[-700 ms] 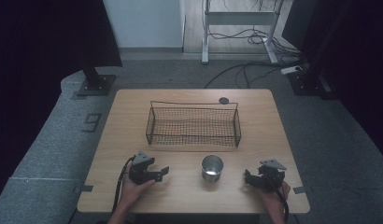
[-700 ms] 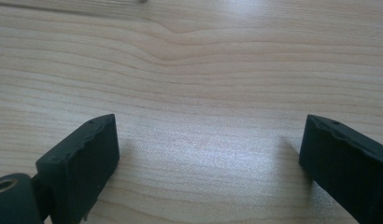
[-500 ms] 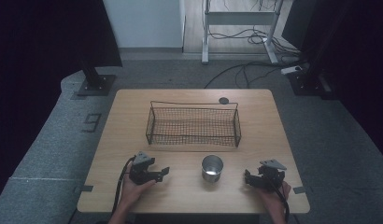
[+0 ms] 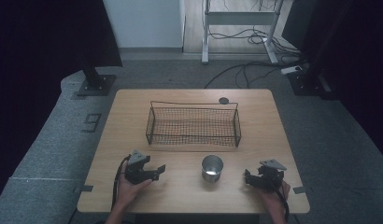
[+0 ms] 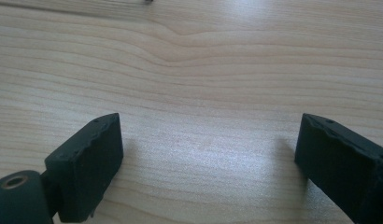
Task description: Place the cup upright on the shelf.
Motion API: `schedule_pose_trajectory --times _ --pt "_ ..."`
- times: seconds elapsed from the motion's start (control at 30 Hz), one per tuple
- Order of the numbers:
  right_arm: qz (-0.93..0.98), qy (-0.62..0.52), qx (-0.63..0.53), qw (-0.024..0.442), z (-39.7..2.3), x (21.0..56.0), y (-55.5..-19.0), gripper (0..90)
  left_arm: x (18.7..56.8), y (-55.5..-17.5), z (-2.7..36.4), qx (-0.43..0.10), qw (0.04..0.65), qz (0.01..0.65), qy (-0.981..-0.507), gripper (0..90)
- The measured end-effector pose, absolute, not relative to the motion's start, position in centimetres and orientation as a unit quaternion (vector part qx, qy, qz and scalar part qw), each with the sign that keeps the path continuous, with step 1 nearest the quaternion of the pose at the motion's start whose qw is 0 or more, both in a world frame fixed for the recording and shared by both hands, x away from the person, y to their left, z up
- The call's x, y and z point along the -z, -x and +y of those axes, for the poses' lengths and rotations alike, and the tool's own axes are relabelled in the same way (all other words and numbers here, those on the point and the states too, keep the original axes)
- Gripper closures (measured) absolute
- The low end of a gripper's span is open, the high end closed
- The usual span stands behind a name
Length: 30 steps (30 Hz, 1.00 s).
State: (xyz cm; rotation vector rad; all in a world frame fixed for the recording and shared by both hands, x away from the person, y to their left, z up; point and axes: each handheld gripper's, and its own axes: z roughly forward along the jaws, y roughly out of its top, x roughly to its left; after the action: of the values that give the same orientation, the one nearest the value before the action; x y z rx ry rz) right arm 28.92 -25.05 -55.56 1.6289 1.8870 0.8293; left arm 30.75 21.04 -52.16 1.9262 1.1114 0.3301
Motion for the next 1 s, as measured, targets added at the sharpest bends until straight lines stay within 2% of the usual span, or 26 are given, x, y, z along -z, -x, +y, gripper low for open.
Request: schedule_pose_trajectory --times 0.37,0.5,1.0 --pt "0.694 -0.599 -0.307 0.255 -25.1 55.5 -28.8 9.1 51.8 -29.2 20.1 -0.136 0.418 0.438 -0.784 15.3" --pt "0.694 -0.599 -0.307 0.255 -25.1 55.5 -28.8 9.1 50.6 -29.0 19.9 -0.125 0.445 0.438 -0.771 15.2" --pt "0.697 -0.596 -0.308 0.254 -25.1 55.6 -28.9 8.8 48.6 -29.7 17.1 -0.117 0.451 0.408 -0.785 15.0"
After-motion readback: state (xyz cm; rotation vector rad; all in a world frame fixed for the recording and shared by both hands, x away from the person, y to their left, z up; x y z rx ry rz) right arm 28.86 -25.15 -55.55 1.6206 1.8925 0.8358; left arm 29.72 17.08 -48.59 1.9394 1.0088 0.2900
